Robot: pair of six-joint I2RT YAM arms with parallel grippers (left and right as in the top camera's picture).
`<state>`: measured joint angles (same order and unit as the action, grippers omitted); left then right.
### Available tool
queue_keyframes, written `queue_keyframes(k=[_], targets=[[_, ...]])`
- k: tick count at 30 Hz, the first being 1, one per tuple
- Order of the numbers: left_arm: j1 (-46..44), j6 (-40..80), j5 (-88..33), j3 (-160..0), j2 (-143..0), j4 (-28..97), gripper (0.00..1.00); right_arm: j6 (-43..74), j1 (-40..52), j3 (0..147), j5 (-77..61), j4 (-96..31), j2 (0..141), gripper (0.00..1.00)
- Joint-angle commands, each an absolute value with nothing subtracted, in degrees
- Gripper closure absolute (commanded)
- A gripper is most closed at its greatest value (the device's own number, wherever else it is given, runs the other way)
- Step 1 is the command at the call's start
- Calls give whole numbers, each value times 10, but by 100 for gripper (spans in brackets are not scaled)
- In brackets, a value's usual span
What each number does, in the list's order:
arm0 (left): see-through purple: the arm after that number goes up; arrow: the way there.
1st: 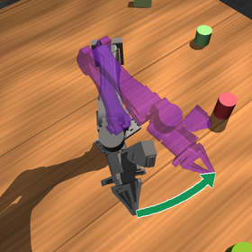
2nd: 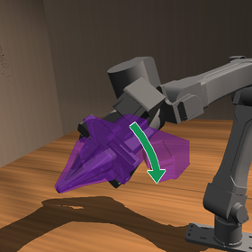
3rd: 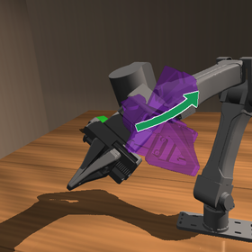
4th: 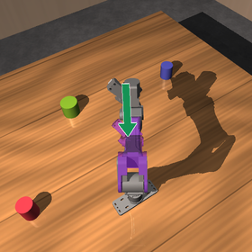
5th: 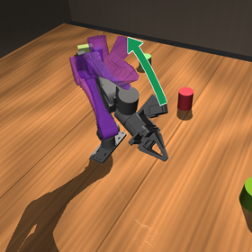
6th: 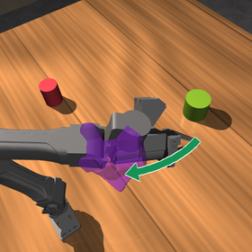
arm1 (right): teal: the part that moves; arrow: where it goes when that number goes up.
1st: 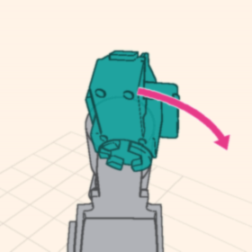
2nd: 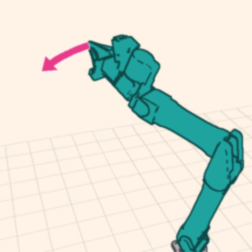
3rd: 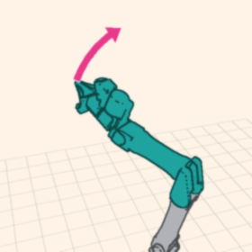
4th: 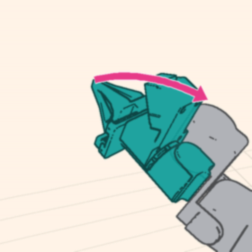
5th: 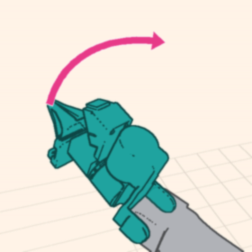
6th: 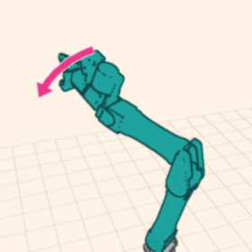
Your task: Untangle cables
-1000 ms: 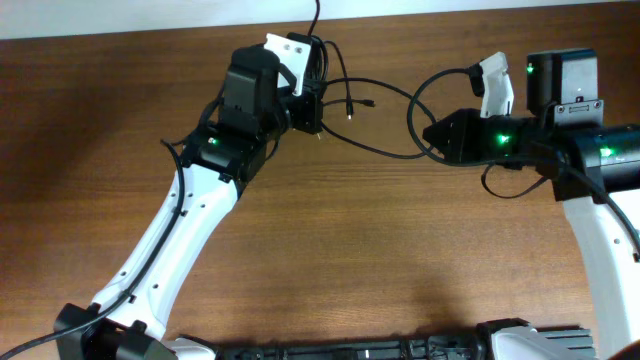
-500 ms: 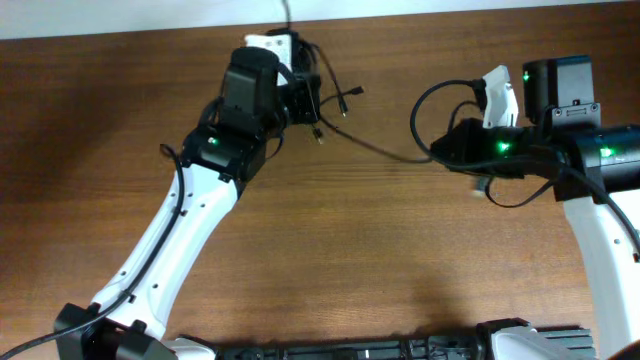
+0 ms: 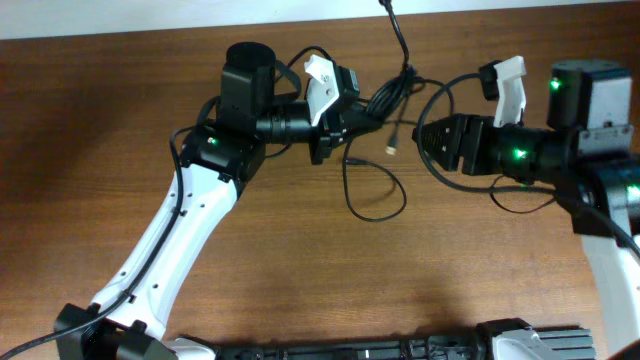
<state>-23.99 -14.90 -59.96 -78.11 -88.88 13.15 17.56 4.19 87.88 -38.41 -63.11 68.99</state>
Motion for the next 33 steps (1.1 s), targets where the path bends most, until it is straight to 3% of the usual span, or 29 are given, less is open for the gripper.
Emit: queue_keyframes(k=[1, 15, 16, 18, 20, 21, 24, 25, 27, 29, 30, 33], targets=[[-239, -168, -695, -787, -879, 114, 100, 168, 41, 884, -423, -611, 672, 42], [-297, -168, -712, -787, -879, 72, 100, 170, 41, 884, -435, -565, 668, 43], [-301, -168, -712, -787, -880, 69, 100, 170, 41, 884, -435, -565, 668, 47], [-312, -168, -708, -787, -879, 64, 100, 170, 41, 884, -435, -565, 668, 74], [-311, -168, -696, -787, -879, 64, 100, 170, 41, 884, -435, -566, 668, 91], [-311, -168, -689, -787, -879, 64, 100, 170, 41, 884, -435, -566, 668, 96], [-310, -162, -669, -787, -879, 64, 100, 170, 41, 884, -435, -570, 668, 96], [-310, -150, -655, -787, -879, 64, 90, 170, 41, 884, -435, -570, 668, 96], [-306, -121, -647, -787, -879, 64, 46, 168, 41, 884, -431, -570, 668, 96], [-295, -78, -647, -787, -879, 62, 9, 152, 41, 884, -429, -569, 668, 96], [-285, -48, -648, -787, -879, 58, 1, 132, 41, 884, -429, -570, 668, 96], [-253, 34, -722, -787, -879, 7, 1, 122, 41, 884, -429, -565, 668, 96]])
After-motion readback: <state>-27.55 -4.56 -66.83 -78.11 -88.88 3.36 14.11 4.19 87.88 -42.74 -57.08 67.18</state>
